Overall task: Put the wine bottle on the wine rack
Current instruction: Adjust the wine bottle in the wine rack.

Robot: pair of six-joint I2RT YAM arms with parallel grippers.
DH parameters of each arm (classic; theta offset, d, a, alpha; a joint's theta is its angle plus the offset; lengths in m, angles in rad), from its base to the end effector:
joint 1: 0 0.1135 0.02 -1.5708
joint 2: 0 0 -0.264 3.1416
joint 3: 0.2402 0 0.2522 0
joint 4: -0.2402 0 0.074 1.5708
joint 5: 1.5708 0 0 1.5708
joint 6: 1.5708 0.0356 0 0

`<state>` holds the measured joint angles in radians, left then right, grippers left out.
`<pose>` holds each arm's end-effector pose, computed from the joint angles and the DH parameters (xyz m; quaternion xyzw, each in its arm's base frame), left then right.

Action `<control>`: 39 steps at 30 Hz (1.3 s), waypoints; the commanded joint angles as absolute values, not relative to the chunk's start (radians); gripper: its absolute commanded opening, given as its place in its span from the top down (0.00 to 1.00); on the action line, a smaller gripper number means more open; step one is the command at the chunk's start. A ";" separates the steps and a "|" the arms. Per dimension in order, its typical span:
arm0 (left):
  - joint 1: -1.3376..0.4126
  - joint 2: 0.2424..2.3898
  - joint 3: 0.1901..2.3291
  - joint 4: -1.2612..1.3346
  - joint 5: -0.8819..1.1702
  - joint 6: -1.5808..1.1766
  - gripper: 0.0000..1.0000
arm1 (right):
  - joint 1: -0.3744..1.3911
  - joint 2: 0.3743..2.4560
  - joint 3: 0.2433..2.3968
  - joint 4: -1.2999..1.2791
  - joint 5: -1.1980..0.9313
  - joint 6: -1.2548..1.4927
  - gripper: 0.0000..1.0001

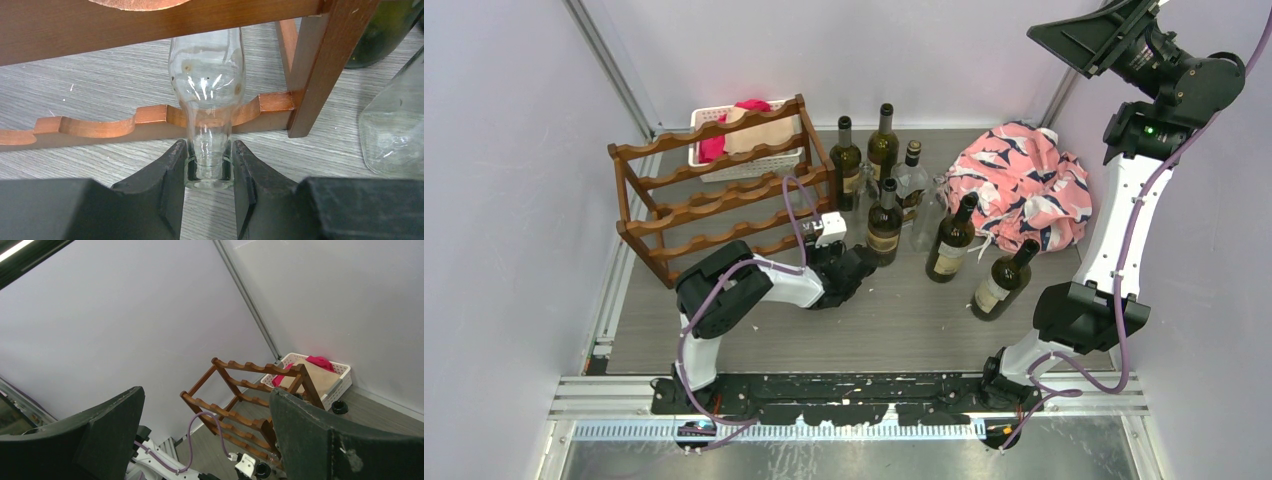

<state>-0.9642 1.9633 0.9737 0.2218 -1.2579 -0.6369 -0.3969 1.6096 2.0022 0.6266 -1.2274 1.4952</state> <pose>0.2369 -0.2820 0.1266 -0.1056 0.7719 0.1502 0.6087 0.2700 -0.0768 0.5997 -0.1435 0.5797 0.5444 0.5891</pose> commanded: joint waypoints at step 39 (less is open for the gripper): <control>-0.994 2.018 0.993 0.294 -1.258 -0.477 1.00 | -0.400 1.581 2.031 0.473 -1.228 1.341 0.00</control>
<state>-0.9859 1.9926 0.9695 0.2710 -1.2869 -0.4957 -0.3969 1.6096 2.0026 0.5766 -1.2289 1.4532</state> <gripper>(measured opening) 0.357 0.998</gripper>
